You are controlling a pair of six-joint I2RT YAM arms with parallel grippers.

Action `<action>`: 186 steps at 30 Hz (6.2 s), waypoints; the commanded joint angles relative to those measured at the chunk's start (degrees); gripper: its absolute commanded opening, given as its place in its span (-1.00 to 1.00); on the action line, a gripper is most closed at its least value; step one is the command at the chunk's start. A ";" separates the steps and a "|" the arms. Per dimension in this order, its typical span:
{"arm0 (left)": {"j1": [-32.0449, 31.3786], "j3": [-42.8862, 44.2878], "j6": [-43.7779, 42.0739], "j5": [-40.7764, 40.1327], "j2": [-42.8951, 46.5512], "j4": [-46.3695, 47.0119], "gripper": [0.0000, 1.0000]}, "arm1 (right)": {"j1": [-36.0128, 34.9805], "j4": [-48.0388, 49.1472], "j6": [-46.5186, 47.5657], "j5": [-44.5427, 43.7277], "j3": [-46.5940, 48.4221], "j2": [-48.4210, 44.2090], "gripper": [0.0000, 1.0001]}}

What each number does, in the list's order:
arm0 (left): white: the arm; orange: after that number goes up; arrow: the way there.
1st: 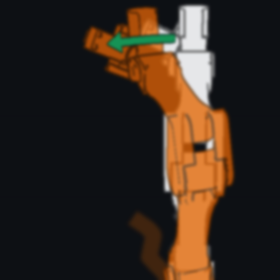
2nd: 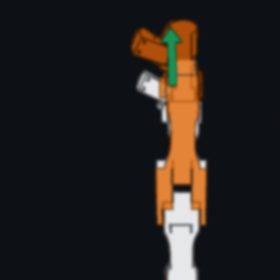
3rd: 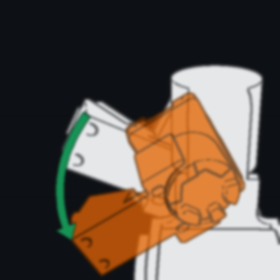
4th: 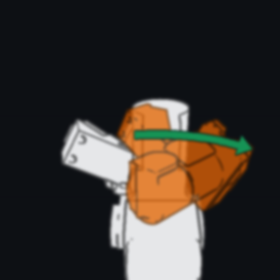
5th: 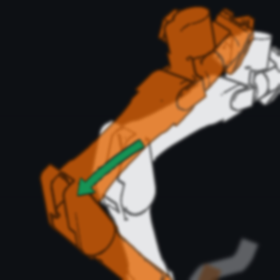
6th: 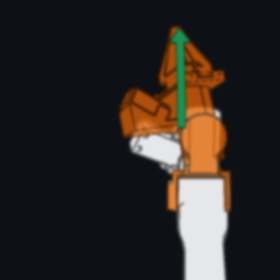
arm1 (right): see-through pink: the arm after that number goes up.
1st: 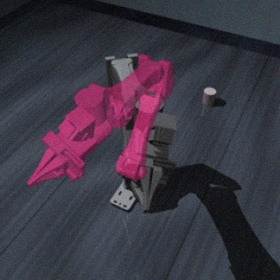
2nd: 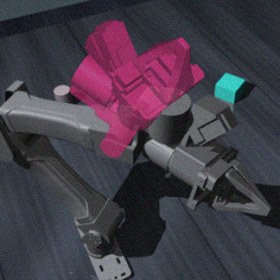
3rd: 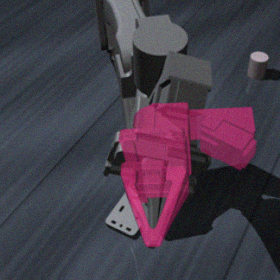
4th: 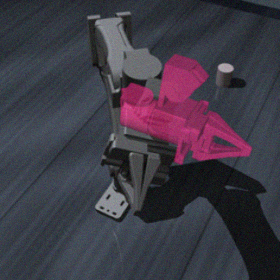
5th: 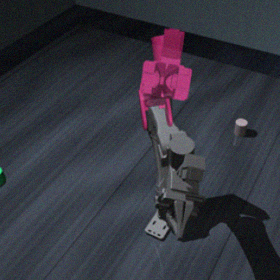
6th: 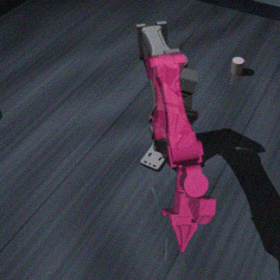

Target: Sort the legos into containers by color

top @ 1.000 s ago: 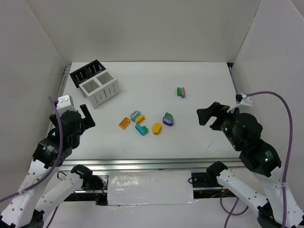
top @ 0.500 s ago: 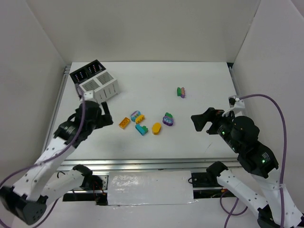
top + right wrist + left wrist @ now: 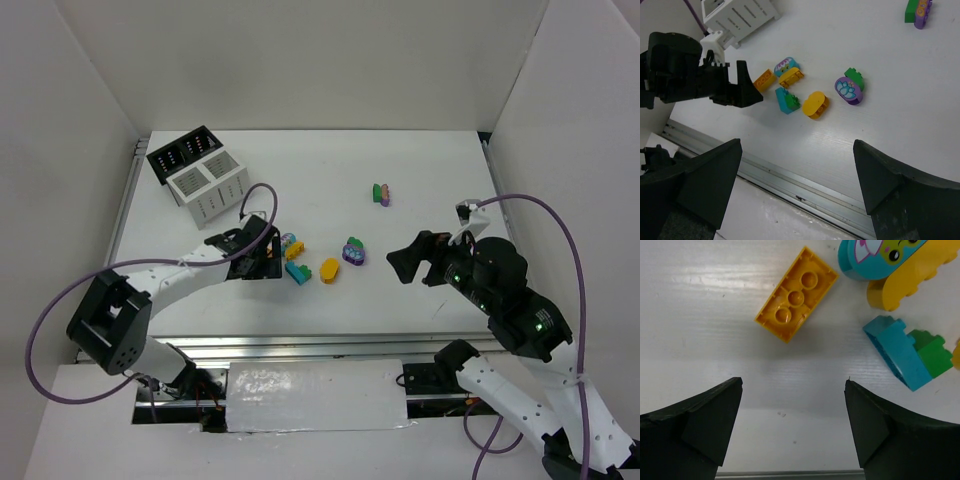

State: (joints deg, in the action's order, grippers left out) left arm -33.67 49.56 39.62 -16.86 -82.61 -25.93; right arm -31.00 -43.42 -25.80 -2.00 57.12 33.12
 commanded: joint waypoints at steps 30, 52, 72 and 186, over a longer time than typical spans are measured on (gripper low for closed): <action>7.21 6.07 -13.95 0.96 -16.44 11.17 0.80 | -1.69 4.57 2.42 2.70 -0.96 2.12 0.99; 9.15 19.75 -6.41 -2.47 -1.53 0.20 -1.00 | -1.78 5.45 1.98 2.61 -1.49 0.89 0.99; 26.11 63.45 -0.68 9.48 -26.53 -14.49 -1.00 | -2.04 6.07 2.16 2.70 -1.58 1.86 0.99; 21.70 57.12 -8.50 -14.25 -25.92 -3.95 -1.00 | -2.48 3.51 -3.91 -7.59 -2.63 0.89 0.99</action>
State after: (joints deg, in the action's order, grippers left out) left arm -14.11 102.76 33.01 -31.79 -101.73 -27.05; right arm -33.04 -43.79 -31.11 -11.57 54.41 33.39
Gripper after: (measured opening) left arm 0.576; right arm 0.994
